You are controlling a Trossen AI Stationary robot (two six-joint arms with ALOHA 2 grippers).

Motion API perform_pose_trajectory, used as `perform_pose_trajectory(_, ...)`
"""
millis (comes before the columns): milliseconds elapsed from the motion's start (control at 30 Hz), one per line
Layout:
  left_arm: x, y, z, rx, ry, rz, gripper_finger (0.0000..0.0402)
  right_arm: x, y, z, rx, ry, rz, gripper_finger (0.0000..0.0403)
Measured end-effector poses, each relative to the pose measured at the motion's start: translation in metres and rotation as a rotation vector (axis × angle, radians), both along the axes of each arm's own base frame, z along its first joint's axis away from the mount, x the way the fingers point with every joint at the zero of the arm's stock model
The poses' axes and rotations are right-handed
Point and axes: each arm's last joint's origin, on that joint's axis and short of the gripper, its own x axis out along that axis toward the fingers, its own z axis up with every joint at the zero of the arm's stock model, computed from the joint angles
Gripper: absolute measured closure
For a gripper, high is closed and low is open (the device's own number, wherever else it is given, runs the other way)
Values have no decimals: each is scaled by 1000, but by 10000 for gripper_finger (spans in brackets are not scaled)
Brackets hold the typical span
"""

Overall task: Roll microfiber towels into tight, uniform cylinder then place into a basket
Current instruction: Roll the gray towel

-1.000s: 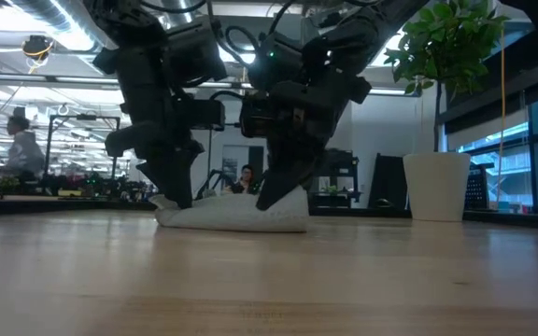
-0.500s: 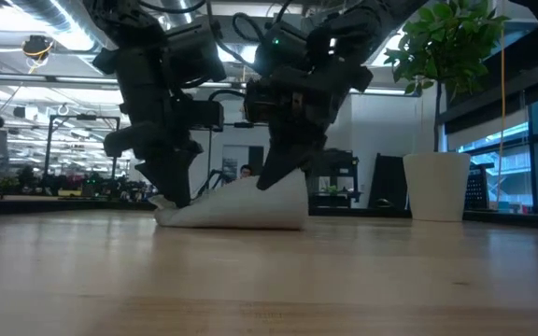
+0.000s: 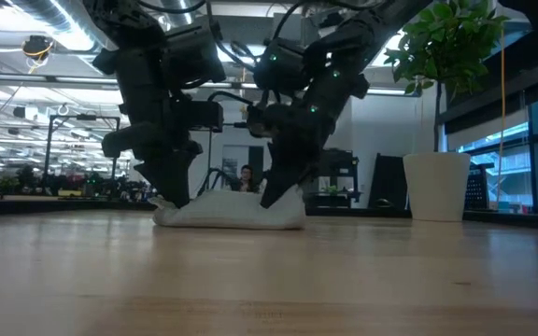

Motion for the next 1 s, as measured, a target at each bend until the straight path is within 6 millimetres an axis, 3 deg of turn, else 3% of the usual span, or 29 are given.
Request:
perform_pose_trajectory(467,0,-1,0,24,-2,21,401,4,-1,-12,-2,-3,54,364)
perform_pose_trajectory(833,1,0,0,38,-9,34,335,4,-2,-13,-4,0,52,273)
perform_pose_trajectory(1000,1,0,0,37,-10,40,327,4,-2,-13,-4,-1,48,251)
